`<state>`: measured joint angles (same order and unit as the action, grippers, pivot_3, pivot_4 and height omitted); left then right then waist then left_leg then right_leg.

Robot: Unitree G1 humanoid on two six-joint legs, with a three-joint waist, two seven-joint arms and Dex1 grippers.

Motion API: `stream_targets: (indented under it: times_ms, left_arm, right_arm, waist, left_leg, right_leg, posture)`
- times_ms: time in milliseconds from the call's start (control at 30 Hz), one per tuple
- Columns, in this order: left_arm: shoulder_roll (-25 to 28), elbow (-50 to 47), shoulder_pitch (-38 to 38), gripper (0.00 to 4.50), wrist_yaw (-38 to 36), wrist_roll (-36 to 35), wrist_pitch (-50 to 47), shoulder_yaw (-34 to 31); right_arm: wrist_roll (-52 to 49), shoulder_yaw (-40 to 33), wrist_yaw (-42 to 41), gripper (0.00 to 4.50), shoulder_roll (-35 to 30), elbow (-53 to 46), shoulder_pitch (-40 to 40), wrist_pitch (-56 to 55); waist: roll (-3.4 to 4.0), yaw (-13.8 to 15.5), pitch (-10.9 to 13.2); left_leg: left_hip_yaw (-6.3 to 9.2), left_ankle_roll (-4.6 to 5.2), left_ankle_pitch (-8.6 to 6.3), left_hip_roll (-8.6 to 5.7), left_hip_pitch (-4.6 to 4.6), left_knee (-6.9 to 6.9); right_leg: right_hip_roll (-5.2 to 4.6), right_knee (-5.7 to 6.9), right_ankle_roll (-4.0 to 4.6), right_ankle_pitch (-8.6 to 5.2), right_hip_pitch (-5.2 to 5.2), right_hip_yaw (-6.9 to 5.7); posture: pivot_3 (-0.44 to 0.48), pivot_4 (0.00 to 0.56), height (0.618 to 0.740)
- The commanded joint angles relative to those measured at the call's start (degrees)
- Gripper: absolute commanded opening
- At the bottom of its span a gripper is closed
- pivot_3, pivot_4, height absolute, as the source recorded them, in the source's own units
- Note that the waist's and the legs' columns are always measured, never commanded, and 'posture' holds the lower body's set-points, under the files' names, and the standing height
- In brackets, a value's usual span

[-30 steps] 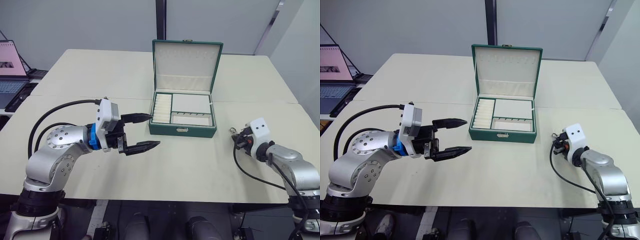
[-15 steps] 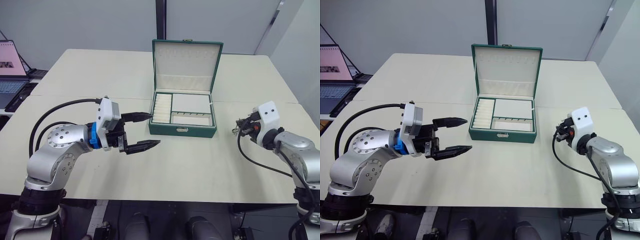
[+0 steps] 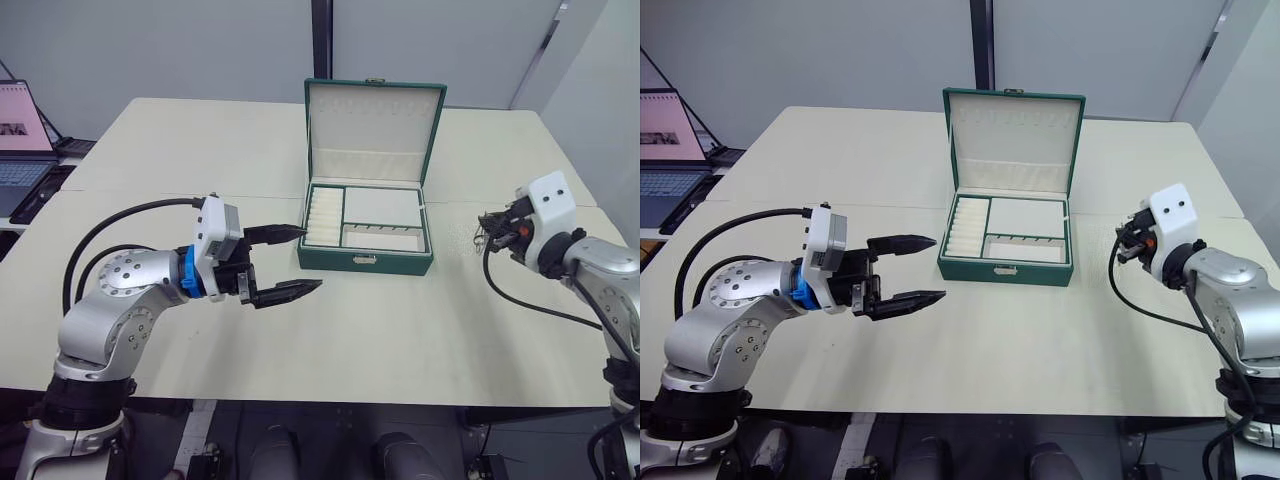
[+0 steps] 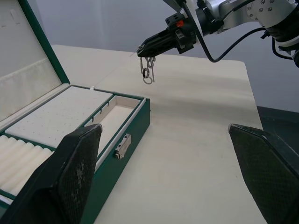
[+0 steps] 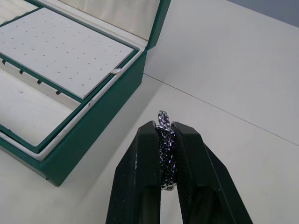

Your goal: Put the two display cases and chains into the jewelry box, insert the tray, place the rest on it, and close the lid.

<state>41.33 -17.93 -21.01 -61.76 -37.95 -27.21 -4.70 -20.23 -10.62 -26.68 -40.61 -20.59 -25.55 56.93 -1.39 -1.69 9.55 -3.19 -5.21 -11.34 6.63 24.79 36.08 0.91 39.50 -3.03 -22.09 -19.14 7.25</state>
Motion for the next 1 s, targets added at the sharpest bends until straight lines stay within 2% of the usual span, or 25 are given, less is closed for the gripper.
stream_targets:
  times_ms: [33,233,567,1000]
  left_arm:
    - [0.7,-1.0,-1.0,4.5,0.9,-2.6,-1.5,-3.1]
    - [4.5,0.7,0.9,4.5,0.6,-4.7,-3.7,-9.1]
    - [6.9,-0.6,6.3,4.5,1.3,-4.6,-3.7,-13.6]
    - [6.5,-6.2,9.2,4.5,5.5,-6.4,-5.3,-14.4]
  right_arm:
    - [-1.7,-0.6,-1.8,0.27,-2.5,-3.8,-2.4,1.5]
    - [-4.9,1.6,-4.2,0.27,-3.3,-3.9,-9.1,4.9]
    - [-5.1,10.0,-5.6,0.27,2.4,2.4,-18.6,1.9]
    - [-1.1,17.6,-7.4,0.27,10.1,11.2,-19.3,-7.3]
  waist:
    - [0.01,0.0,0.0]
    - [0.05,-0.4,0.0]
    - [0.06,-0.2,0.0]
    - [0.06,-0.2,0.1]
  left_leg:
    - [0.0,0.0,0.0,0.0,0.0,0.0]
    - [-0.02,0.0,0.0,0.02,0.0,-0.02]
    - [-0.05,0.01,0.0,0.04,0.0,-0.01]
    - [-0.07,0.0,0.0,0.05,0.03,-0.02]
  right_leg:
    - [0.0,0.0,0.0,0.0,0.0,0.0]
    - [0.02,0.08,0.0,0.0,-0.09,0.04]
    - [-0.02,0.06,0.0,0.0,-0.12,0.02]
    - [-0.02,0.08,0.0,0.0,-0.17,0.02]
  posture:
    - [0.0,0.15,0.74]
    - [0.0,0.15,0.74]
    - [0.0,0.15,0.74]
    - [0.0,0.15,0.74]
